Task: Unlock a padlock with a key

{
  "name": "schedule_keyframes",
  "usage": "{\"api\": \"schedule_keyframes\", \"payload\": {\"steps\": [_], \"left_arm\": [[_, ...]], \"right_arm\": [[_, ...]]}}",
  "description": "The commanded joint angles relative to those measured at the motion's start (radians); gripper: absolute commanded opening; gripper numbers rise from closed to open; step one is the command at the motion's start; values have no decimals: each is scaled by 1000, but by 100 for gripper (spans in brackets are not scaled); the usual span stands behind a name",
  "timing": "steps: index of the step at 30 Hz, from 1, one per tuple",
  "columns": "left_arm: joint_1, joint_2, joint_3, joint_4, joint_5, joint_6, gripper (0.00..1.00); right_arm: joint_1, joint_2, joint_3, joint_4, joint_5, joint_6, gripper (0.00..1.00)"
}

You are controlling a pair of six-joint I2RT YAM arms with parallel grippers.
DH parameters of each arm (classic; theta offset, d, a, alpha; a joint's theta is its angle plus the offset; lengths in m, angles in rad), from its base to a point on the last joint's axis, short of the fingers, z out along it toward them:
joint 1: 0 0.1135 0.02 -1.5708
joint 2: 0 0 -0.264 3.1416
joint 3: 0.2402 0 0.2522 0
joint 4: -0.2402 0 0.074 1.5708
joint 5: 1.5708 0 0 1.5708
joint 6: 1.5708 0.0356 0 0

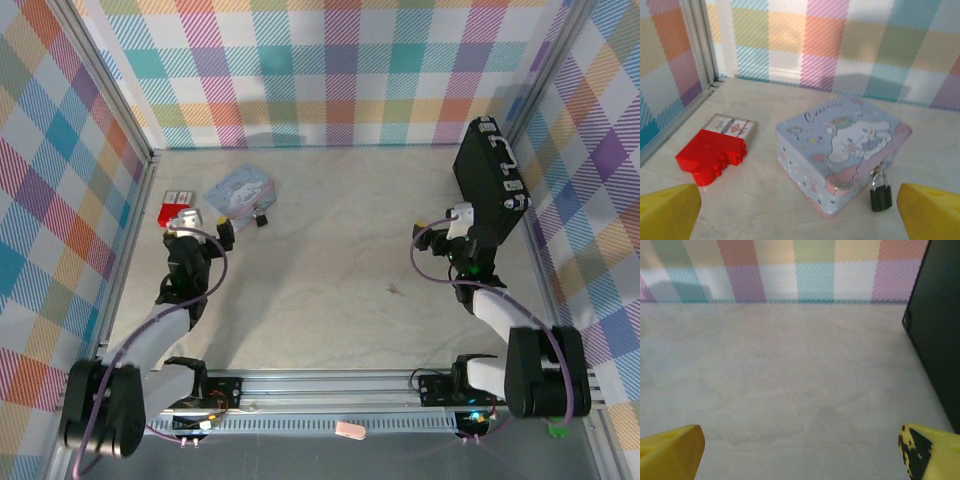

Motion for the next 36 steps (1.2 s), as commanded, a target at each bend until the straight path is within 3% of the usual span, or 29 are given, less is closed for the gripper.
{"api": "schedule_keyframes", "payload": {"steps": [1,5,8,11,12,17,22,24,28,36], "left_arm": [[-9,-124,108,-322,-62,-121,100],[-8,-231,243,-583,-113,-368,100],[-7,-249,344,-794,-117,-451,100],[-8,-236,459,-1073,-239,-640,100],[-6,-227,486,-1104,-236,-632,100],[-6,-172,568,-1134,-23,-480,100],[-8,-73,587,-1063,377,-365,100],[-21,-23,581,-1039,475,-380,100],[-108,6,532,-999,474,-413,100],[-234,7,398,-944,374,-464,100]], "right_arm": [[6,-126,65,-192,-23,62,99],[7,-227,194,-424,25,297,99],[7,-243,343,-687,85,475,99],[1,-238,443,-925,193,669,99],[-5,-242,443,-929,188,670,99],[-10,-284,422,-897,32,571,99],[-8,-277,428,-982,11,510,99],[-8,-240,439,-1045,4,493,99],[23,-147,481,-1161,-63,457,100],[285,25,506,-1314,114,547,100]]}}
